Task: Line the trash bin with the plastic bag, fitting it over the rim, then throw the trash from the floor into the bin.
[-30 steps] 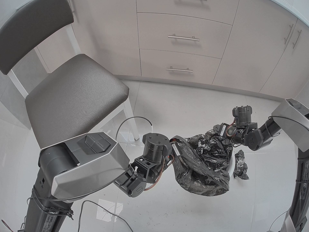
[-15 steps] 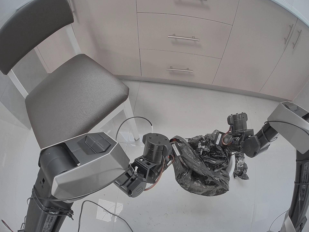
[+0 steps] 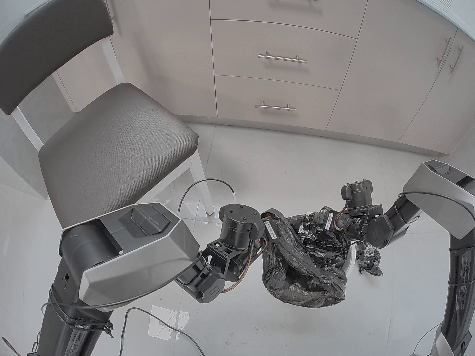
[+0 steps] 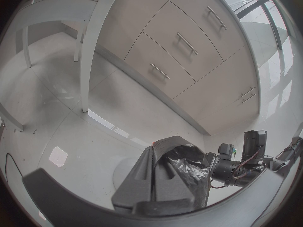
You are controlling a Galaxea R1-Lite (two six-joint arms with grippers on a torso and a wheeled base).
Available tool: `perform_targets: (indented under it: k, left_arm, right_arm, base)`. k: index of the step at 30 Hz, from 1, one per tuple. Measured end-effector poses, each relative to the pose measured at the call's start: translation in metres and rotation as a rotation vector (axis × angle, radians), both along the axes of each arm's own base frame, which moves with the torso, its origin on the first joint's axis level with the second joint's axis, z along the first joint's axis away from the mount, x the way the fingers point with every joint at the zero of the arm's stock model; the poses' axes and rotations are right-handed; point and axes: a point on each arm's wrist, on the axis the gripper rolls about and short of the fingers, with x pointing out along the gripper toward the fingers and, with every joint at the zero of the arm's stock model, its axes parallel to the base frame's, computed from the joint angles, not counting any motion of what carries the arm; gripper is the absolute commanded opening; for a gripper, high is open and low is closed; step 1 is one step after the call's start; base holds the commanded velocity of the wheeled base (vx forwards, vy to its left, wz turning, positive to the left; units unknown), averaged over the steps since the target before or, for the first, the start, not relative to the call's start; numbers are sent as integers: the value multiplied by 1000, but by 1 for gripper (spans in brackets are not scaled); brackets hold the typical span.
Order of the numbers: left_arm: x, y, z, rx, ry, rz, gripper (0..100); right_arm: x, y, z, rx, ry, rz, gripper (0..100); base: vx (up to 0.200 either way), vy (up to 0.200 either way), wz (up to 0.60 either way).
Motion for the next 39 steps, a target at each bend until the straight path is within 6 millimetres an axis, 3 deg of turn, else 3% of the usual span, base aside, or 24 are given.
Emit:
perform_targets:
  k: [13,19,27,39]
  left_arm:
    - [-1,-1,-2,3,3,-2,0]
    - [0,-1,-2,3,3,-2,0]
    - [0,-1,-2,4,4,-2,0]
    - [0,-1,-3,5,3,-3,0]
  right_arm:
    - [-7,-1,25,9,-39,3,100]
    - [-18,10,26,7,-28,38,100]
    - [-27,31,11,12,13,83,100]
    - [-23,35,-23,-4,81,80,100]
  base:
    - [0,0,0]
    - [0,0,0]
    - [0,0,0]
    - [0,0,0]
